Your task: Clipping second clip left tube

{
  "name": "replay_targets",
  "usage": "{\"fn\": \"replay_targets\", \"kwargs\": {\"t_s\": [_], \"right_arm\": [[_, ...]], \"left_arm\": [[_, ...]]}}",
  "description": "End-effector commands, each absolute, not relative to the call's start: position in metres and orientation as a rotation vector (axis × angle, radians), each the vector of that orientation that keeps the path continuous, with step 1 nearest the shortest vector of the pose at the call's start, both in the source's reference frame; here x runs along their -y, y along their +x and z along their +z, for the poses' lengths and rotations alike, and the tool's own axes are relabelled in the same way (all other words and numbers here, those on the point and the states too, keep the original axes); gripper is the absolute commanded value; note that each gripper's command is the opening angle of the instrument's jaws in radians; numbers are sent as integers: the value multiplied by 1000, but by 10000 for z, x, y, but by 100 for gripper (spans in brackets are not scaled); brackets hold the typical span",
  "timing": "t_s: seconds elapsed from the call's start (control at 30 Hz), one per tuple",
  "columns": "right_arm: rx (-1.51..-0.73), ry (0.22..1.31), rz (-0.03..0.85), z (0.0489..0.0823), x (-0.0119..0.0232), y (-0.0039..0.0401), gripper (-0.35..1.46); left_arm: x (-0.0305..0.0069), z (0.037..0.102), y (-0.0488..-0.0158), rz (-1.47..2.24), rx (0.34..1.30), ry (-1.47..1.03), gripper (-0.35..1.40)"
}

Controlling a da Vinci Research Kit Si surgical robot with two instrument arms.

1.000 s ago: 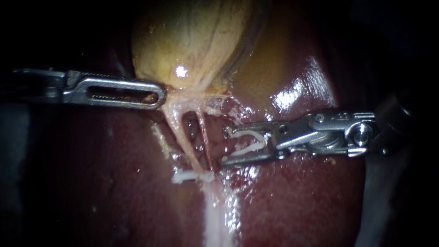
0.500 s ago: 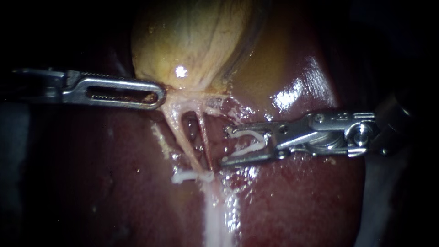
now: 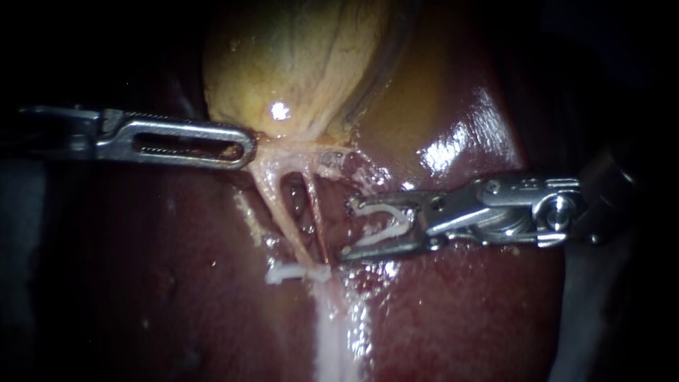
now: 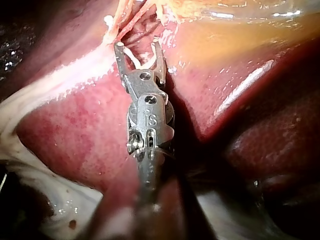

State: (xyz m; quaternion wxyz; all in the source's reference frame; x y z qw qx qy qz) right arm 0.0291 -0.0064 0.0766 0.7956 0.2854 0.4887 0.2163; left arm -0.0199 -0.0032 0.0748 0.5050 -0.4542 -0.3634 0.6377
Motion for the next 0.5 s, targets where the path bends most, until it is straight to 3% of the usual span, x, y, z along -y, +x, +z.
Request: {"fn": "replay_targets", "kwargs": {"t_s": [0.03,0.5], "right_arm": [[-1050,614,463,765,65,293,46],[-1052,621,460,747,71,299,47]], "left_arm": [[32,748,-200,1539,877,-1096,-35],[32,748,-200,1539,877,-1096,-35]]}}
